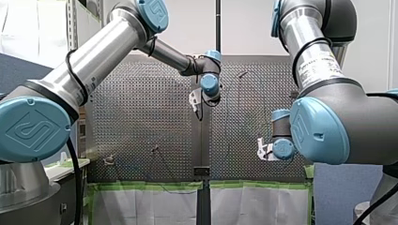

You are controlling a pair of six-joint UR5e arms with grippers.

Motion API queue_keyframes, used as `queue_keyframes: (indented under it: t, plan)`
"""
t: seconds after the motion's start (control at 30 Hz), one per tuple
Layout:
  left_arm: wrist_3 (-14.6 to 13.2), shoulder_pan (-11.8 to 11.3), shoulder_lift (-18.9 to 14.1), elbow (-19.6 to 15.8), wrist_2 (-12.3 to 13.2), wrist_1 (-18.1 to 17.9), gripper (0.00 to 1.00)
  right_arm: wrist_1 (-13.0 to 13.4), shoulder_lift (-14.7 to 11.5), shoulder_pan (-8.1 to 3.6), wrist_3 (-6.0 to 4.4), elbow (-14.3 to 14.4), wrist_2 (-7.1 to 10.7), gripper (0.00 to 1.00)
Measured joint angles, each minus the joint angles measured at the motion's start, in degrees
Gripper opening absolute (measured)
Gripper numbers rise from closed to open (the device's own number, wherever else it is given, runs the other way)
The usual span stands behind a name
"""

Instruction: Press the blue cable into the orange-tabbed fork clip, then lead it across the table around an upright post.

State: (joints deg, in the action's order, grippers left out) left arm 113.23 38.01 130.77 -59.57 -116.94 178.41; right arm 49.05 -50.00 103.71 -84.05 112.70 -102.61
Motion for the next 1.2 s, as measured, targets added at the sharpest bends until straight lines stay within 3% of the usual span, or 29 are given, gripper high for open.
queue_keyframes:
  t: [0.27, 0.47, 0.73, 0.97, 1.2]
  plan:
    - [-0.17, -0.34, -0.02, 0.0, -0.06, 0.95, 1.0, 4.26, 3.13, -0.73, -1.17, 0.1, -0.77, 0.0]
    - [-0.35, -0.71, -0.01, 0.0, 0.0, 1.58, 1.0, 4.94, 3.97, -1.89, -2.67, 0.1, -1.29, 0.0]
    - [-0.38, -0.95, 0.0, 0.0, 0.01, 1.85, 1.0, 5.66, 4.85, -2.56, -3.01, -0.49, -1.26, 0.0]
    - [-0.59, -1.25, 0.02, 0.01, 0.02, 2.04, 1.0, 7.26, 8.81, -2.76, -3.46, -2.58, -1.43, 0.0]
    - [-0.67, -1.45, 0.03, -0.03, 0.01, 2.35, 1.0, 6.77, 13.15, -2.77, -3.86, -5.66, -1.57, 0.0]
